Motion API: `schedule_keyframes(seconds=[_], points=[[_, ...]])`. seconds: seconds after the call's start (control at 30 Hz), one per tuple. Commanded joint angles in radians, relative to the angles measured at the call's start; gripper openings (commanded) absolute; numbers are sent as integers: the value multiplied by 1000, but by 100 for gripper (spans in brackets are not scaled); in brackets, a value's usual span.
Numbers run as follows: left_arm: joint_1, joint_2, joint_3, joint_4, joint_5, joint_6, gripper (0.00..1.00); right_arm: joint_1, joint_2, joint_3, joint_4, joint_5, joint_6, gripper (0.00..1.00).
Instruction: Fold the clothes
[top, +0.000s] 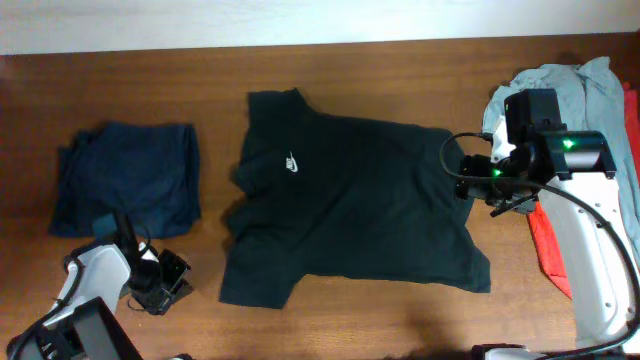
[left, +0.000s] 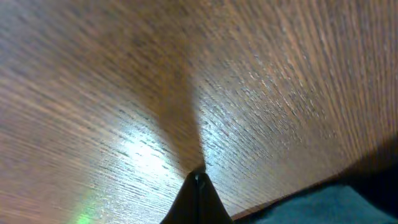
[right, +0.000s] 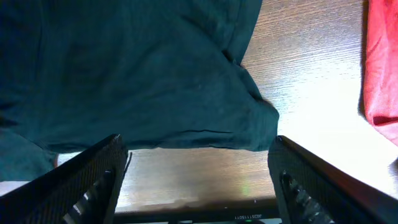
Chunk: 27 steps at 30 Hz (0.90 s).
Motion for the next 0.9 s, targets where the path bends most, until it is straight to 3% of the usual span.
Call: schedule_keyframes(seconds=[0.0,0.1,0.27,0.57,0.87], points=[[-6,2,-10,24,115,193,0,3,1,-1,6,-2,7,75],[-38,-18,-3,53,194,298,1,3,1,-1,19,-3,7,74],[-125,-24,-3,113,235,391,14,3,1,-1,18,-3,7,74],[-283,-24,-3,234,211,420,33,3,1,-1,14,-3,7,74],[-343,-24,-3,298,193,420,33,3,1,-1,13,-3,7,74]])
